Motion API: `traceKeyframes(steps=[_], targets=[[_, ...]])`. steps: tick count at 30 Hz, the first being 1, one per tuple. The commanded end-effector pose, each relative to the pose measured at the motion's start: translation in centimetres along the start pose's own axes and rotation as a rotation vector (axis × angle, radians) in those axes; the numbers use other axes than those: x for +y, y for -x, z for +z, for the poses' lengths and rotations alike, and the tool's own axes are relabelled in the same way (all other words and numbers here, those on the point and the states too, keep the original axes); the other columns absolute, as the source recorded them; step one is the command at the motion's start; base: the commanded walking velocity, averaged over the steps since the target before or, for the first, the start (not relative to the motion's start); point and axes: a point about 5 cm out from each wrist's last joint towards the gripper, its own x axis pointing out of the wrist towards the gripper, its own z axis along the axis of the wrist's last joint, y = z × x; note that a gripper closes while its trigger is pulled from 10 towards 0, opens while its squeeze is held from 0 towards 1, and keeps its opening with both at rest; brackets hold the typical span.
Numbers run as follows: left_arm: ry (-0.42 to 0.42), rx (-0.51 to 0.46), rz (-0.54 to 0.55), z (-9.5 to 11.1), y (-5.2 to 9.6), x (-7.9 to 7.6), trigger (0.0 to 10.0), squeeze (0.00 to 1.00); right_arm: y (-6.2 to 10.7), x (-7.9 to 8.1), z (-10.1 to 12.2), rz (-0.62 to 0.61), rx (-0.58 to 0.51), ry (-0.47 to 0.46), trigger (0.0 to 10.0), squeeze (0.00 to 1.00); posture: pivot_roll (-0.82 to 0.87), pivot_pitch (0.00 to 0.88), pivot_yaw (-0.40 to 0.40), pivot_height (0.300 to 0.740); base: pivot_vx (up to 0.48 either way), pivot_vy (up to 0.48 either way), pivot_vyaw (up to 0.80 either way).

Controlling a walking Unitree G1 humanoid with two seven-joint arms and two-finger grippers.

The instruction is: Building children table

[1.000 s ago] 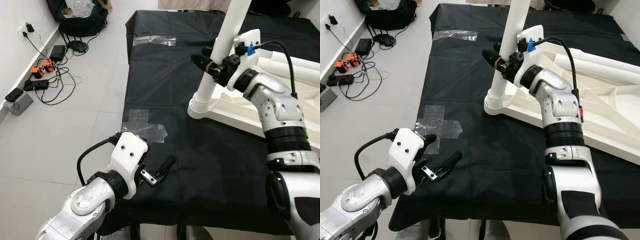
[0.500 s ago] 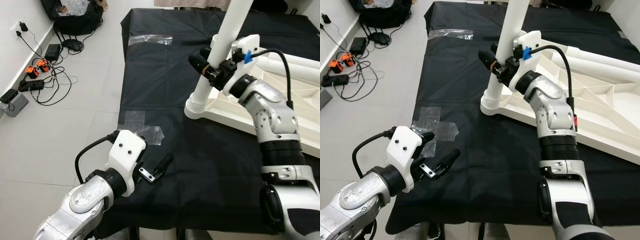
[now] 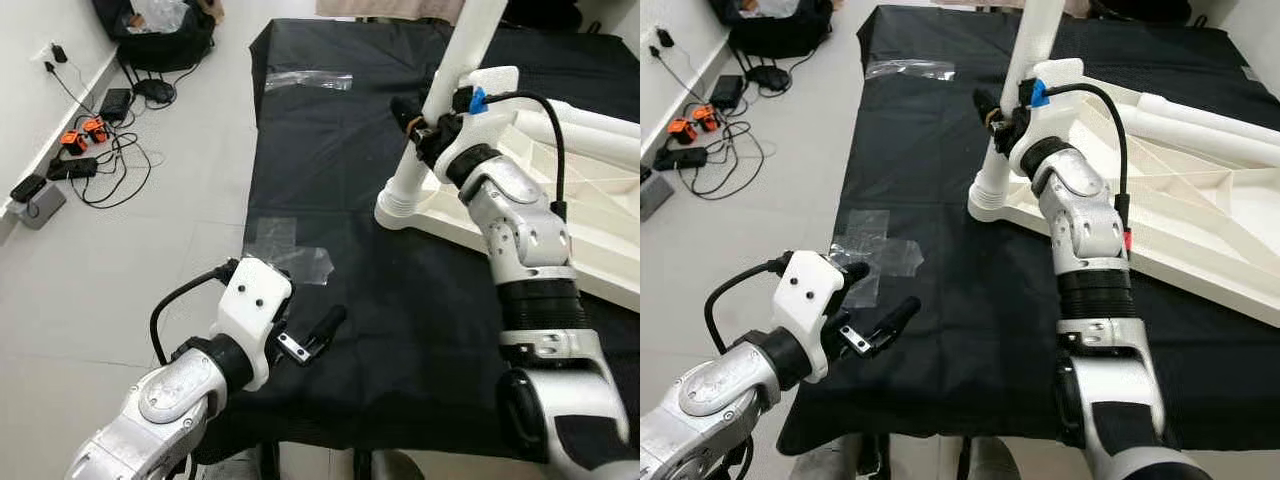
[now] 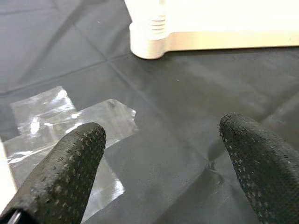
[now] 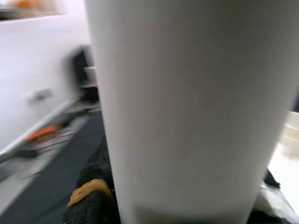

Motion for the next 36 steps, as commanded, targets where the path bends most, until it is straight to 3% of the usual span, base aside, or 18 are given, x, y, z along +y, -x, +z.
traceKeyframes(steps=[1, 6, 12, 18, 24, 28, 34, 35, 36], targets=[[-0.006, 0.02, 0.016, -0.4, 0.2, 0.4, 10.0, 0.0, 1.6, -3.1, -5.5, -0.256, 0.255, 0.036, 0.0, 0.0, 0.11, 0.293, -0.031, 0.74, 0.0, 0.0, 0.0], [-0.01, 0.016, 0.024, -0.3, 0.1, 0.5, 10.0, 0.0, 2.3, -2.6, -5.4, -0.396, 0.229, 0.056, 0.0, 0.0, 0.11, 0.295, -0.032, 0.74, 0.0, 0.0, 0.0], [-0.01, -0.005, 0.037, 0.1, -0.2, 0.7, 10.0, 0.0, 3.1, 1.2, -5.2, -0.559, 0.159, 0.063, 0.0, 0.0, 0.11, 0.292, -0.036, 0.74, 0.0, 0.0, 0.0], [-0.005, -0.013, 0.041, 0.3, -0.3, 0.5, 10.0, 0.0, 2.9, 3.8, -5.8, -0.721, 0.229, -0.023, 0.0, 0.0, 0.12, 0.291, -0.041, 0.74, 0.0, 0.0, 0.0], [-0.002, -0.015, 0.041, 0.3, -0.3, 0.3, 10.0, 0.0, 2.6, 4.6, -5.7, -0.773, 0.24, -0.057, 0.0, 0.0, 0.12, 0.288, -0.047, 0.74, 0.0, 0.0, 0.0], [-0.005, -0.019, 0.047, 0.3, -0.4, 0.4, 10.0, 0.0, 2.5, 6.3, -5.2, -0.86, 0.239, -0.087, 0.0, 0.0, 0.13, 0.283, -0.049, 0.74, 0.0, 0.0, 0.0], [-0.01, -0.025, 0.051, 0.5, -0.4, 0.6, 10.0, 0.0, 2.8, 7.8, -5.5, -0.855, 0.253, -0.116, 0.0, 0.0, 0.13, 0.277, -0.052, 0.74, 0.0, 0.0, 0.0], [-0.01, -0.027, 0.048, 0.5, -0.4, 0.5, 10.0, 0.0, 2.6, 8.0, -5.4, -0.831, 0.244, -0.117, 10.0, 0.0, 0.13, 0.274, -0.051, 0.74, 0.0, 0.0, 0.0], [-0.009, -0.028, 0.047, 0.6, -0.4, 0.5, 10.0, 0.0, 2.5, 8.1, -5.3, -0.814, 0.235, -0.116, 10.0, 0.0, 0.13, 0.274, -0.051, 0.74, 0.0, 0.0, 0.0]])
